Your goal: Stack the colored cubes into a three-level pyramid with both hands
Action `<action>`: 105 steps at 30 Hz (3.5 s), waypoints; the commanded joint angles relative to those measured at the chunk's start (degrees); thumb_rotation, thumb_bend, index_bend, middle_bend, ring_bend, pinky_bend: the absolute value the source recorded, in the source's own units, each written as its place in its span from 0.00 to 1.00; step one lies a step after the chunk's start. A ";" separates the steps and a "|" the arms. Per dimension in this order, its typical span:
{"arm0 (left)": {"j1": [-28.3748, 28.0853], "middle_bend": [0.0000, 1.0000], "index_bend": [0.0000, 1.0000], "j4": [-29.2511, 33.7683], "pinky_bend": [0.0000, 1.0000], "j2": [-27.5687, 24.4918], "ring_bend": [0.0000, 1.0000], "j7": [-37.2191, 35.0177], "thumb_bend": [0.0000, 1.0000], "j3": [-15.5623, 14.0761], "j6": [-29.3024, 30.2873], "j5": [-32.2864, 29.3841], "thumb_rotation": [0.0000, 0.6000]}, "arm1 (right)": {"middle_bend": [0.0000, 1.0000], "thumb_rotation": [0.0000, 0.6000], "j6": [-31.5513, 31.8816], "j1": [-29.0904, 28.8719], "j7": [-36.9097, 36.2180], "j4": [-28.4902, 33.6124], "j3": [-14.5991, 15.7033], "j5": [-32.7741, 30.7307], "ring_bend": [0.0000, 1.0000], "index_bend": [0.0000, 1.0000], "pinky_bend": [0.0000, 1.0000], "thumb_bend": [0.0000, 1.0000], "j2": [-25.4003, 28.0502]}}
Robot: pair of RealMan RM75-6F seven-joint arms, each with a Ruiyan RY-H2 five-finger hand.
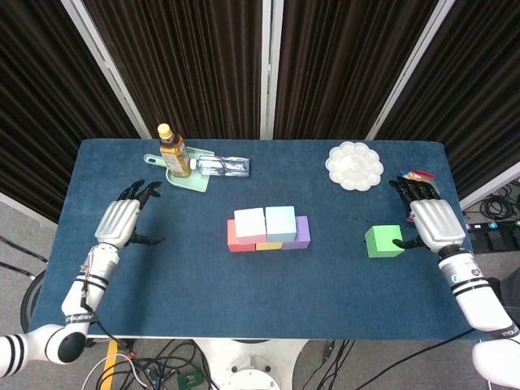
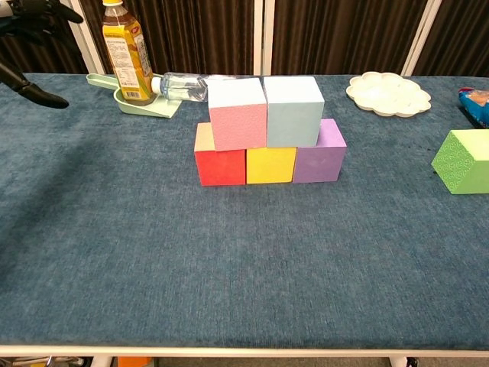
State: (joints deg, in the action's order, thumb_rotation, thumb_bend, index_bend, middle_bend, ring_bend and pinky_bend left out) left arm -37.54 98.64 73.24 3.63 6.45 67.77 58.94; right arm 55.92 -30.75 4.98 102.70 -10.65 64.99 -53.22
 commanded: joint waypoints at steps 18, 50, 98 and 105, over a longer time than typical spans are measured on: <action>-2.35 0.20 0.08 -21.72 0.12 24.64 0.01 -3.16 0.00 5.63 -5.51 0.93 1.00 | 0.03 1.00 0.80 1.55 -4.85 -0.35 -0.25 1.80 0.00 0.00 0.00 0.00 1.40; -4.80 0.19 0.08 -29.26 0.12 31.50 0.01 -5.39 0.00 10.26 -11.43 2.04 1.00 | 0.03 1.00 -1.40 2.33 -10.92 -3.76 0.21 3.25 0.00 0.00 0.00 0.00 0.76; -5.45 0.17 0.08 -29.84 0.12 32.36 0.01 -5.51 0.00 11.71 -13.51 2.42 1.00 | 0.03 1.00 -2.73 2.95 -13.20 -7.06 1.26 5.05 0.00 0.00 0.00 0.00 -0.41; -2.95 0.16 0.08 -26.62 0.12 27.29 0.01 -4.81 0.00 11.01 -9.42 5.31 1.00 | 0.03 1.00 -5.36 1.94 -9.90 -7.98 2.36 4.24 0.00 0.00 0.00 0.00 -0.10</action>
State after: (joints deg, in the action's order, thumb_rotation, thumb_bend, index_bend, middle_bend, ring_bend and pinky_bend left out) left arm -41.42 70.86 102.20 -1.43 17.89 56.92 62.87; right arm 51.23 -28.44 -5.85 95.16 -8.64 69.50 -53.33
